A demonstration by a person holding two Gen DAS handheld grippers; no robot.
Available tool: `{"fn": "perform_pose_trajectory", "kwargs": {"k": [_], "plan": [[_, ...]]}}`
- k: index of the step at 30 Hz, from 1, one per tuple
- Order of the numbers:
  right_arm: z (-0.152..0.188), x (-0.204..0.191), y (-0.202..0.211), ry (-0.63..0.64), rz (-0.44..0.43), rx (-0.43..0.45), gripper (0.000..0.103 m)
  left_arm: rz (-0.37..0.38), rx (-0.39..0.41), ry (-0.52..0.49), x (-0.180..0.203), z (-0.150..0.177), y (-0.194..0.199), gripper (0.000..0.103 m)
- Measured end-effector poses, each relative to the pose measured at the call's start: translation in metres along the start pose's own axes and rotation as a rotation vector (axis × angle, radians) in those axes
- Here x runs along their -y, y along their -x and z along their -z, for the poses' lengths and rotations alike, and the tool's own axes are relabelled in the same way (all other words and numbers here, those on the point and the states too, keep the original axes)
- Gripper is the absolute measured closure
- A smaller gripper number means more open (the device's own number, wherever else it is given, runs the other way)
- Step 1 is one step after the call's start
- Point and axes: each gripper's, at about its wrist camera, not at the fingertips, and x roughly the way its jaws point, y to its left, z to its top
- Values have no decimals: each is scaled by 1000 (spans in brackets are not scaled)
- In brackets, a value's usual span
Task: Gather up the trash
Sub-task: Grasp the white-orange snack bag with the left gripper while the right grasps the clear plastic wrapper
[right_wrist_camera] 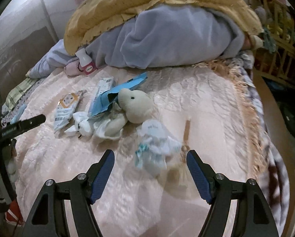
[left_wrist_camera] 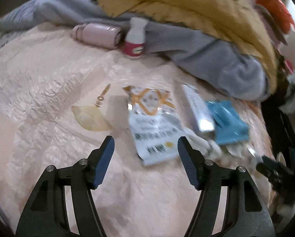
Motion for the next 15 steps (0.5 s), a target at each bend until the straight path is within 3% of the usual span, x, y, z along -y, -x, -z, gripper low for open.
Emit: {"fn": "perform_pose_trajectory", "kwargs": {"k": [9, 10, 11, 12, 13, 14, 15], "plan": [[-17, 4, -27, 3, -33, -33, 30, 82, -41, 140, -13, -16, -53, 38], [-17, 4, -29, -5, -44, -36, 32, 89, -40, 139, -10, -17, -56, 38], [-17, 5, -32, -11, -55, -39, 43, 84, -43, 128, -7, -19, -59, 39], [-16, 6, -36, -14, -62, -48, 52, 78, -41, 118, -5, -19, -60, 51], [-16, 5, -39, -13, -63, -55, 57, 72, -45, 104, -2, -19, -62, 60], [-15, 6, -40, -14, -67, -54, 60, 68, -58, 92, -1, -19, -64, 75], [-15, 6, -40, -17, -73, -51, 69, 76, -71, 79, 2, -18, -64, 82]]}}
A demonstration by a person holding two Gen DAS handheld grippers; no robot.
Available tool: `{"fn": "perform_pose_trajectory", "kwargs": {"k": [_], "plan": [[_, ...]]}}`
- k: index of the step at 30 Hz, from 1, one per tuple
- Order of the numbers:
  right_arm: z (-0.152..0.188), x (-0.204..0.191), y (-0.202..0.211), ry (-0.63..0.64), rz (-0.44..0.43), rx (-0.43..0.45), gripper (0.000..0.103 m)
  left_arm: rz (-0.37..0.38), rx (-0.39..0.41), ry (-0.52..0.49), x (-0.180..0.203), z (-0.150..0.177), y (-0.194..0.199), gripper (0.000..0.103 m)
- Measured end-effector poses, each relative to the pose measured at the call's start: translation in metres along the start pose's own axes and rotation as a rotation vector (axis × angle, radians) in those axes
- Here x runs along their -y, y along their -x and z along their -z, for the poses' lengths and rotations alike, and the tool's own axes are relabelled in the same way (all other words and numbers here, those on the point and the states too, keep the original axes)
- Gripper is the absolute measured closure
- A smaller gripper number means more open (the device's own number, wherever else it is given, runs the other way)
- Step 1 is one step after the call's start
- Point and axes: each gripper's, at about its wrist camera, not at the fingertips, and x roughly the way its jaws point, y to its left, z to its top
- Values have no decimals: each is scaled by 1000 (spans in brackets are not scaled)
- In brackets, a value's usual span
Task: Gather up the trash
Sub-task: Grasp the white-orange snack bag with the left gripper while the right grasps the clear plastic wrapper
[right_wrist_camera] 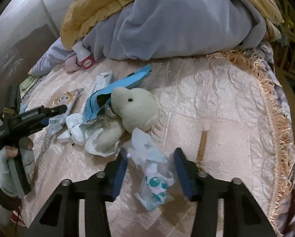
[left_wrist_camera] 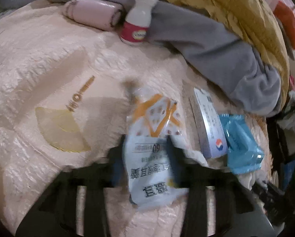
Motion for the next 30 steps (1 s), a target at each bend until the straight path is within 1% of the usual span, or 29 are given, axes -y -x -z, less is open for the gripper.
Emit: {"fn": "perform_pose_trajectory", "kwargs": {"k": [1, 2, 3, 4, 6, 9, 15, 18, 21, 22, 24, 26, 27, 28, 30], "plan": [[1, 1, 2, -5, -5, 5, 73, 3, 1, -12, 2, 1, 2, 83], [2, 1, 5, -6, -10, 9, 74, -1, 11, -35, 5, 3, 5, 87], [4, 0, 8, -4, -11, 17, 78, 2, 14, -47, 7, 5, 9, 88], [6, -1, 13, 4, -9, 27, 80, 13, 13, -54, 8, 7, 13, 89], [11, -3, 23, 12, -3, 43, 80, 48, 12, -59, 10, 12, 26, 89], [20, -5, 41, 13, -4, 78, 80, 62, 34, -102, 19, 22, 51, 89], [42, -11, 79, -5, -27, 130, 80, 92, 47, -158, 35, 44, 90, 89], [50, -15, 86, 0, -30, 126, 80, 107, 61, -171, 39, 52, 108, 89], [57, -14, 91, -16, -45, 118, 80, 104, 71, -200, 47, 61, 120, 89], [59, -13, 92, -26, -56, 111, 80, 103, 74, -210, 49, 65, 123, 89], [63, -13, 91, -38, -67, 69, 80, 107, 76, -228, 53, 70, 128, 89], [65, -15, 92, -21, -22, 70, 68, 114, 75, -239, 57, 76, 132, 89], [65, -16, 92, -11, -5, 74, 54, 116, 75, -244, 59, 78, 133, 89], [65, -18, 90, -4, -2, 73, 48, 116, 75, -251, 61, 80, 135, 89], [63, -21, 85, 1, -11, 68, 48, 117, 77, -265, 66, 84, 137, 89]]}}
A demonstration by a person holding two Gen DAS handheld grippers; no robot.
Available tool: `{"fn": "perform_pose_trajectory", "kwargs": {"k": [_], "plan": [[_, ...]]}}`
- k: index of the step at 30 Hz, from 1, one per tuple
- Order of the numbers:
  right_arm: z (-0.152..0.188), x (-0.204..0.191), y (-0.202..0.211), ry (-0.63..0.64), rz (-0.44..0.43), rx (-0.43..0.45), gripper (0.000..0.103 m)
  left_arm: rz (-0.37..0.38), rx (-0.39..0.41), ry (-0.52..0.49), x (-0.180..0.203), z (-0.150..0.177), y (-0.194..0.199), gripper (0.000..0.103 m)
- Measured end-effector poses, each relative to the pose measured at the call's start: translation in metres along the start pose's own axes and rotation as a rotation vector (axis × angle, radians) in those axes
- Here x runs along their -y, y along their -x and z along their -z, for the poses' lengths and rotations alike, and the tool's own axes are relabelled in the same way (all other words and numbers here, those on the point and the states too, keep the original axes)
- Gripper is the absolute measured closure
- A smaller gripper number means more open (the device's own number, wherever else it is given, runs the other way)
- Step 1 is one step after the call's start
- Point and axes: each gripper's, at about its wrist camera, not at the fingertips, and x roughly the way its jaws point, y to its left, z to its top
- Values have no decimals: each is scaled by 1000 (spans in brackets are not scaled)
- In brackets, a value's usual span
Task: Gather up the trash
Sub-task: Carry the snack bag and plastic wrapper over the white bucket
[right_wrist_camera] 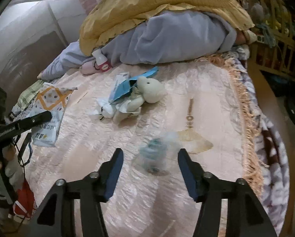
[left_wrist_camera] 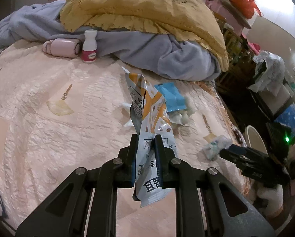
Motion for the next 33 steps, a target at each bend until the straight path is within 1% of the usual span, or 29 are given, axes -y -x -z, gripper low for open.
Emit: {"fn": "perform_pose_trajectory", "kwargs": {"k": [3, 5, 6, 7, 8, 10, 12, 18, 25, 33], "plan": [[-1, -3, -17, 11, 29, -21, 48, 7, -2, -22, 9, 4, 1, 89], [0, -2, -33, 14, 69, -46, 57, 16, -7, -31, 15, 6, 0, 89], [0, 0, -39, 13, 74, -52, 66, 22, -10, -37, 18, 7, 0, 89], [1, 3, -42, 8, 73, -48, 72, 27, -12, -42, 21, 8, -1, 89], [2, 5, -41, -1, 72, -39, 80, 32, -14, -47, 24, 9, -1, 89], [3, 6, -31, -9, 52, -7, 82, 40, -12, -60, 30, 10, -2, 89], [6, 5, -17, 0, 41, 21, 82, 54, -13, -69, 38, 11, -2, 89], [12, 4, 25, -1, 9, 68, 82, 80, -19, -97, 66, 14, -7, 89], [28, 13, 58, -5, 45, 91, 82, 105, -35, -150, 108, 21, -16, 89], [43, 36, 89, -26, 100, 110, 82, 142, -50, -222, 160, 27, -24, 89]]}}
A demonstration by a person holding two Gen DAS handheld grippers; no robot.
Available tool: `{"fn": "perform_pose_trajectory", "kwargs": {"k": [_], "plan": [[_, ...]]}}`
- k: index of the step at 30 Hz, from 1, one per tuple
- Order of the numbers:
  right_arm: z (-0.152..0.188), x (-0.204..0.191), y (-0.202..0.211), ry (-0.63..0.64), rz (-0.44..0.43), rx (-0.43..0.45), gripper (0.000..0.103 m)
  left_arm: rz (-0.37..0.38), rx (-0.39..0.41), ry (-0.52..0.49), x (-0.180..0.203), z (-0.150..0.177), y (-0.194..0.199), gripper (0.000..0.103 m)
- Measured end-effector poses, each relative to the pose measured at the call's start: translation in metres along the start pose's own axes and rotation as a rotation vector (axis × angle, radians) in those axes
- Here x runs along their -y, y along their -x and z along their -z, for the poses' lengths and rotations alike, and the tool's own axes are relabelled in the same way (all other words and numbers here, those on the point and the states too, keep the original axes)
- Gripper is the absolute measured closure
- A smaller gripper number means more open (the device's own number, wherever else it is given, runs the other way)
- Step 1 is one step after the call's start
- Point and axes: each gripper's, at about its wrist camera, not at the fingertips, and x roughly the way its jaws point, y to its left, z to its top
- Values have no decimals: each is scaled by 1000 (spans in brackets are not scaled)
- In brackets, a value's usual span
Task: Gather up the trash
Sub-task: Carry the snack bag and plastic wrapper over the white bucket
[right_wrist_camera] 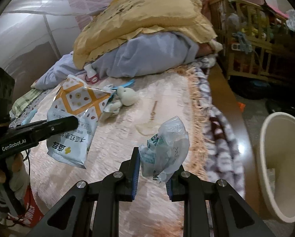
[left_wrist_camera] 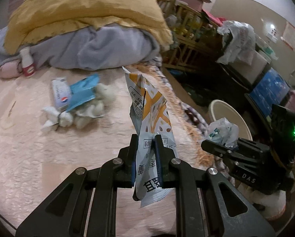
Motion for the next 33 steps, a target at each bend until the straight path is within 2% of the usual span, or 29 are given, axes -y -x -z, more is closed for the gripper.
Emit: {"fn": "perform_pose_trajectory", "kwargs": {"k": [15, 33], "plan": [[11, 65, 47, -83, 90, 49, 82, 56, -21, -129, 84, -12, -30, 89], [35, 159, 74, -202, 229, 35, 82, 149, -86, -199, 167, -25, -90, 89]]}}
